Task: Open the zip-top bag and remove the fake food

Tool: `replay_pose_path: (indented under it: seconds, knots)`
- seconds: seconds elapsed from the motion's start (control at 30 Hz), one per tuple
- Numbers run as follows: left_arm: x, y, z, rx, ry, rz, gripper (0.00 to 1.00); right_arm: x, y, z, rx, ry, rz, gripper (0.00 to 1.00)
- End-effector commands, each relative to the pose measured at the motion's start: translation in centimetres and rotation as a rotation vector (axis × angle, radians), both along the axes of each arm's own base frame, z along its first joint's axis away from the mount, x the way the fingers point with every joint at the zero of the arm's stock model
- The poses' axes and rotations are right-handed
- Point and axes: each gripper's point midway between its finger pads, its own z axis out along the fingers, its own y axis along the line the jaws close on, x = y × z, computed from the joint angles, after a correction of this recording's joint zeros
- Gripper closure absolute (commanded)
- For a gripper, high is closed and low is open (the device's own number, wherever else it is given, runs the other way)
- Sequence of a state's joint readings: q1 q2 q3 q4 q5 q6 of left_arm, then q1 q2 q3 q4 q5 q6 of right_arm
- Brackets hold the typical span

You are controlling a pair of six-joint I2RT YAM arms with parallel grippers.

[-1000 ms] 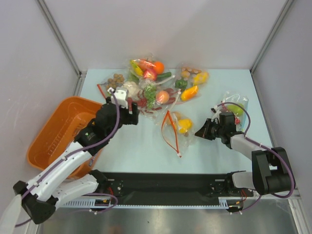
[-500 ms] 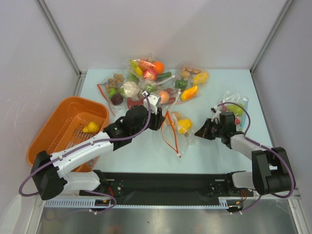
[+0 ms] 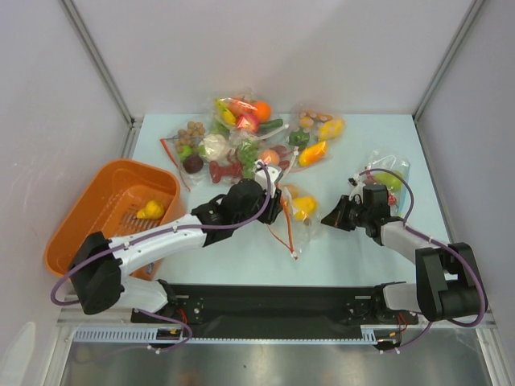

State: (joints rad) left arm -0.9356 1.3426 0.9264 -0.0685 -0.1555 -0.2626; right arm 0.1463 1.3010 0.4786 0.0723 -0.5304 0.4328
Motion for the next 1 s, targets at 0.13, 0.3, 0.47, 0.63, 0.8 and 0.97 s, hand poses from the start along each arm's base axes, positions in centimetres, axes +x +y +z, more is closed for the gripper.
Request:
replay_pose_path:
  seconds: [0.13,0.3,0.47,0.63,0.8,0.97]
  knots:
    - [-1.1,-3.9,0.4,-0.096,0.023,-0.091,0.59,0.9,0.1,1.7,0.017,-0.06,0.007,1.0]
    - [-1.2,-5.4,-1.3,-0.117,0.069,-0.118,0.59,1.0,0.1,2.0,0.016,-0.067,0.009,1.0]
    - [-0.9,-5.7,-2.7,-0.095,0.077,-0.11,0.58,0.7,0.1,2.2,0.014,-0.063,0.013,1.0]
    - [-0.6,-5.9,-3.8,-0.073,0.084,-0.106,0.57,0.9,-0.4,3.6,0.027,-0.091,0.005,0.94]
    - [-0.3,-5.8,-4.8,-0.051,0.087,-0.099,0.57,1.6,-1.2,6.2,0.026,-0.135,-0.007,0.81]
    - [-0.2,-6.0,-5.2,-0.041,0.084,-0.104,0.56,3.2,-1.8,8.5,0.04,-0.187,-0.02,0.66]
